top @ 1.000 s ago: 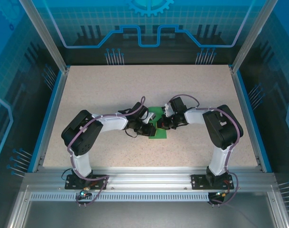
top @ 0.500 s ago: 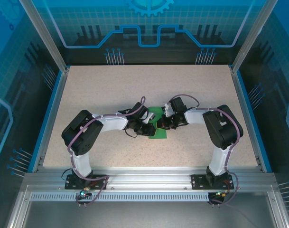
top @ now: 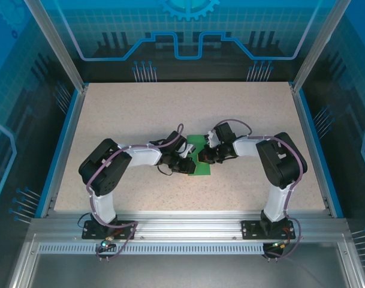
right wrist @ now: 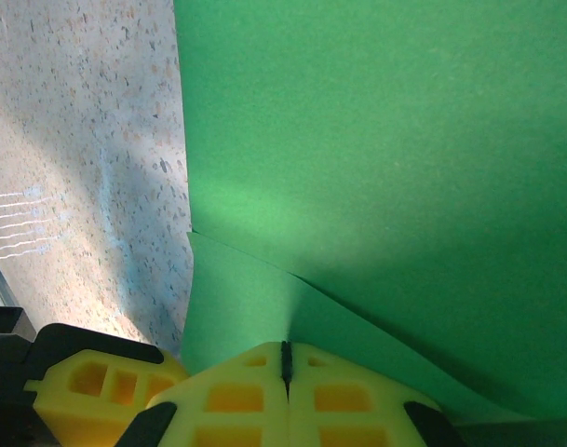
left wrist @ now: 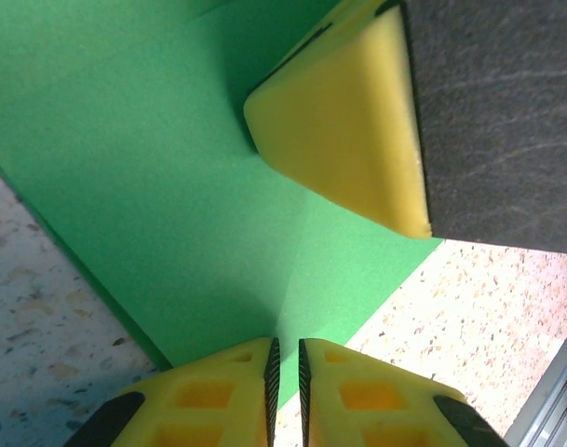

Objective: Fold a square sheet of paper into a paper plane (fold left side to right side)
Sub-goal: Fold the triangle a second time at the center of the table.

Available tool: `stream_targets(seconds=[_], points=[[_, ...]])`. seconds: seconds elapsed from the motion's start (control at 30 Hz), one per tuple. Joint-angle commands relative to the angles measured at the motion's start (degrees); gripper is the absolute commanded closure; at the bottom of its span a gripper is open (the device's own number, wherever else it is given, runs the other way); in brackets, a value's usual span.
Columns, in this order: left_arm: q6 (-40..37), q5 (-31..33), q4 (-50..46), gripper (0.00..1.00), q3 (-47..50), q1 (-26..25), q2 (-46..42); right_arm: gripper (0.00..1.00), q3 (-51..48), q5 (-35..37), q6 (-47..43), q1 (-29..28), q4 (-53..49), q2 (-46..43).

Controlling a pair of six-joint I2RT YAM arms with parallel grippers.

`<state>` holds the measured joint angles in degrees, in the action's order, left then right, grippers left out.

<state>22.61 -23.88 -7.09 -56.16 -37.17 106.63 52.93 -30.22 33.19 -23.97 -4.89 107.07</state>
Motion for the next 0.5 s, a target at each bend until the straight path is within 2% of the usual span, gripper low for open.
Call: stream_targets(seconds=[0.0, 0.47], points=[[0.9, -0.9, -1.6, 0.84, 2.3, -0.5, 0.1, 1.0, -1.7, 3.0, -0.4, 0.2, -4.7, 2.0], [2.4, 0.3, -3.1, 0.87, 9.4, -0.4, -8.1, 1.0, -1.9, 2.9, -0.4, 0.6, -4.5, 2.2]])
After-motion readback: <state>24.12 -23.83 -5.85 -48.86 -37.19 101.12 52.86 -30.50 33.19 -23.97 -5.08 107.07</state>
